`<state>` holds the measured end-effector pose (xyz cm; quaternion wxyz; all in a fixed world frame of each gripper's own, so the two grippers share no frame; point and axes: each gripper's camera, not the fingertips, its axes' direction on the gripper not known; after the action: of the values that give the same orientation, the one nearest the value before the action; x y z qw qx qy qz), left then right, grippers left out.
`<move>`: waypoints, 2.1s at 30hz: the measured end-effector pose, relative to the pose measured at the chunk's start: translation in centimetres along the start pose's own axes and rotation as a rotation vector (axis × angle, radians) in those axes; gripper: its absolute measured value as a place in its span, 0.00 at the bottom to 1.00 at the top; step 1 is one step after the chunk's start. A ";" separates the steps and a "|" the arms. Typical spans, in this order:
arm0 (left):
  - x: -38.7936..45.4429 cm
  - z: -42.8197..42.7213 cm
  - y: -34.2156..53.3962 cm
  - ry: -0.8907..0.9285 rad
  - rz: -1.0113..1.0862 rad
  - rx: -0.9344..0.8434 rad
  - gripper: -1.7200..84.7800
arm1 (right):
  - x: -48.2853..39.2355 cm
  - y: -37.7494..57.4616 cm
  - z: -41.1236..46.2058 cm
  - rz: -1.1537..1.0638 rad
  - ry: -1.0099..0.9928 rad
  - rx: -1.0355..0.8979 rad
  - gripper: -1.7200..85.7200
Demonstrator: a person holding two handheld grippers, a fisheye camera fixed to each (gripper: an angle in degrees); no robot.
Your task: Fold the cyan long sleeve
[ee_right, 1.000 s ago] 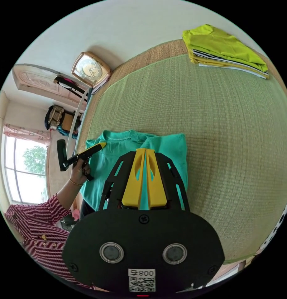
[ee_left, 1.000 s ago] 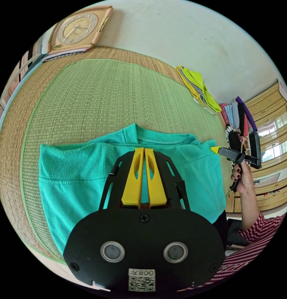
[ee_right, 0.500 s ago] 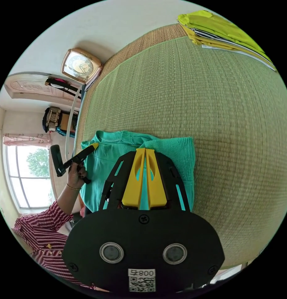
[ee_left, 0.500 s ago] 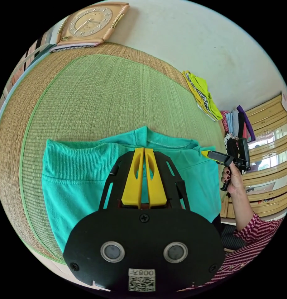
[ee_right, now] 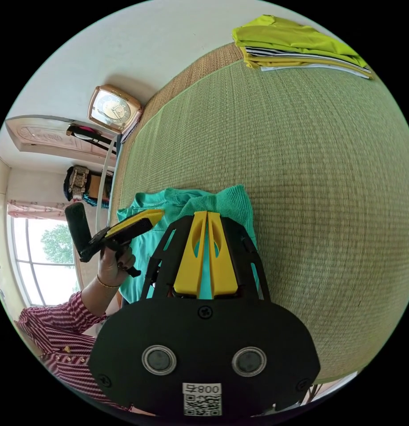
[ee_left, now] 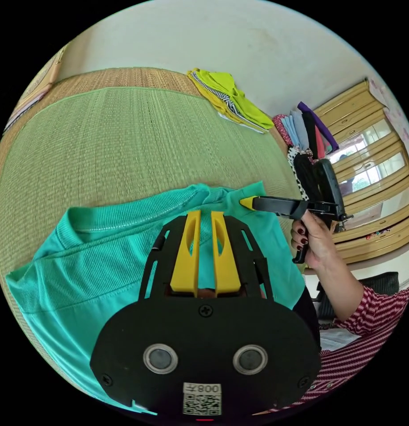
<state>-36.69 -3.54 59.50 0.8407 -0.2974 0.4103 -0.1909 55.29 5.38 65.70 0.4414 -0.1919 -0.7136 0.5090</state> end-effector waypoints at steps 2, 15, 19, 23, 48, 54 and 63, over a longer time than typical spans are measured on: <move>-0.1 -0.5 0.2 -0.002 -0.003 0.013 0.04 | 0.0 0.2 0.1 -0.002 -0.002 0.001 0.02; -1.2 -5.0 3.1 0.039 -0.095 0.124 0.03 | -0.6 2.4 -0.5 -0.014 -0.037 0.038 0.02; -4.1 -9.3 6.3 -0.042 -0.186 0.194 0.03 | -1.7 2.9 -0.8 -0.039 -0.035 0.059 0.02; -8.5 -9.9 8.7 -0.112 -0.344 0.146 0.03 | -0.3 3.0 0.2 0.013 -0.015 0.046 0.02; -10.5 -22.2 31.1 -0.055 -0.586 0.161 0.11 | 1.5 20.4 -7.5 0.073 -0.064 0.018 0.10; -10.4 -20.1 33.8 0.028 -0.628 0.135 0.09 | 3.0 27.6 -7.3 0.133 -0.078 -0.020 0.12; -9.6 -19.7 33.5 -0.063 -0.533 0.117 0.04 | 3.2 30.5 -5.7 0.149 -0.067 -0.077 0.08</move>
<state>-55.62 20.27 33.43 0.7888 -0.3516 0.2795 -0.4196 52.93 23.31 40.24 0.3705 -0.2441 -0.7308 0.5188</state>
